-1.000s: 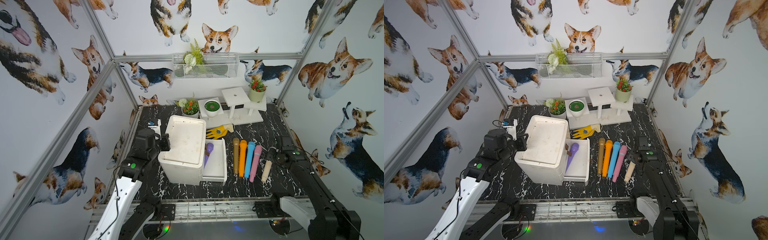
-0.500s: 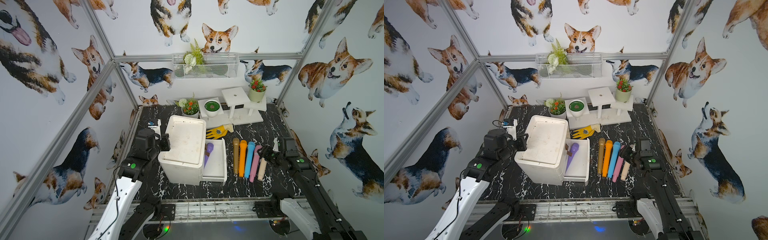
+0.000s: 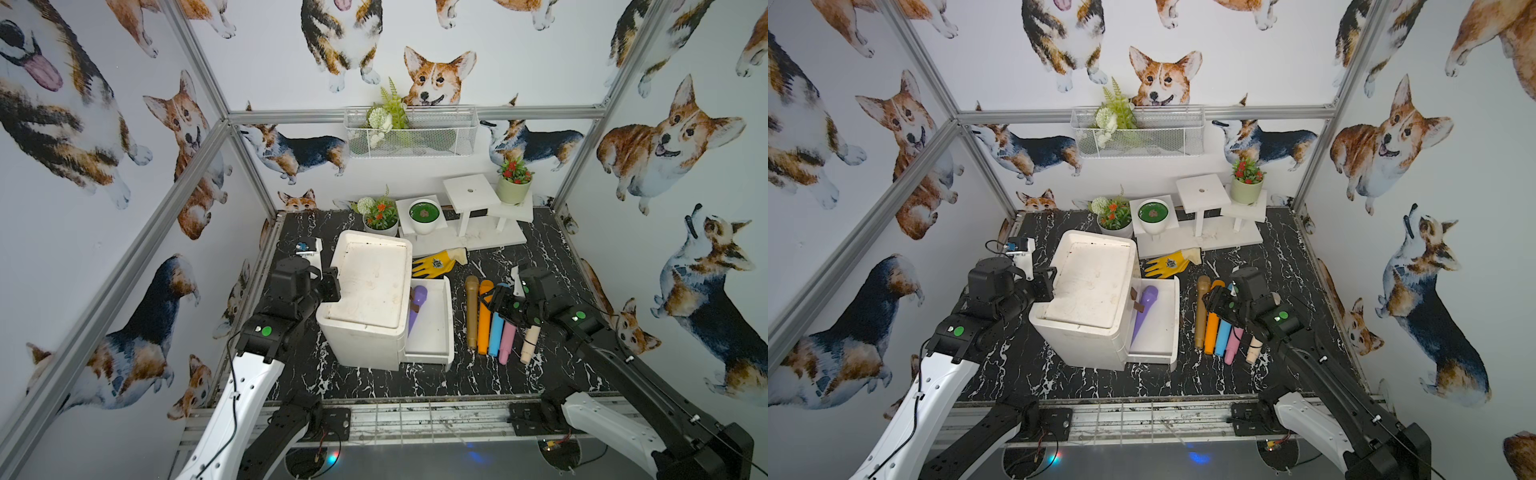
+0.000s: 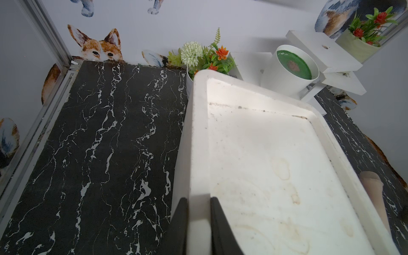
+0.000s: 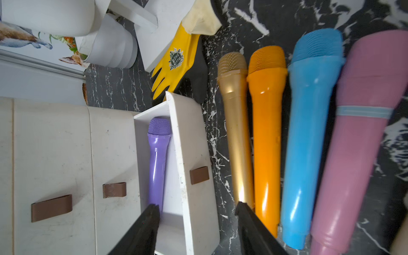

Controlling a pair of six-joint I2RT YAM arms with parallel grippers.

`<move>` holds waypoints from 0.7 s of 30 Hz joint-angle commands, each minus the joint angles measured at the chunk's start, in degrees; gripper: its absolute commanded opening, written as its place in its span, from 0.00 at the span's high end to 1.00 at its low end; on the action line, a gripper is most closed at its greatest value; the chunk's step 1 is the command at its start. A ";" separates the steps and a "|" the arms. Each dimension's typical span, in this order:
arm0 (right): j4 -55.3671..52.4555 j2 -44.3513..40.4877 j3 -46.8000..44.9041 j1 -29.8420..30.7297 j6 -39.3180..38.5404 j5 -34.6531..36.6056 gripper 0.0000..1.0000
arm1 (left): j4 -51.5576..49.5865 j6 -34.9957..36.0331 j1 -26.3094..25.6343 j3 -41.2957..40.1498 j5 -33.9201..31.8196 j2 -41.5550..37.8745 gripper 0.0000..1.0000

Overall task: Take the microphone out of the drawer
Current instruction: Pick up the microphone from the drawer.

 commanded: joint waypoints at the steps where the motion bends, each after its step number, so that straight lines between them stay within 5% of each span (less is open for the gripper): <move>1: 5.40 3.58 2.05 5.21 3.52 3.91 0.39 | -9.00 -1.97 0.07 -0.82 0.97 0.83 0.93; 10: 13.53 17.60 6.18 16.54 7.23 6.44 0.40 | -9.26 -1.81 0.06 -1.15 0.79 0.39 0.93; 21: 16.15 30.41 12.15 21.70 10.12 7.26 0.40 | -9.88 -1.35 0.06 -1.42 0.12 -0.54 0.98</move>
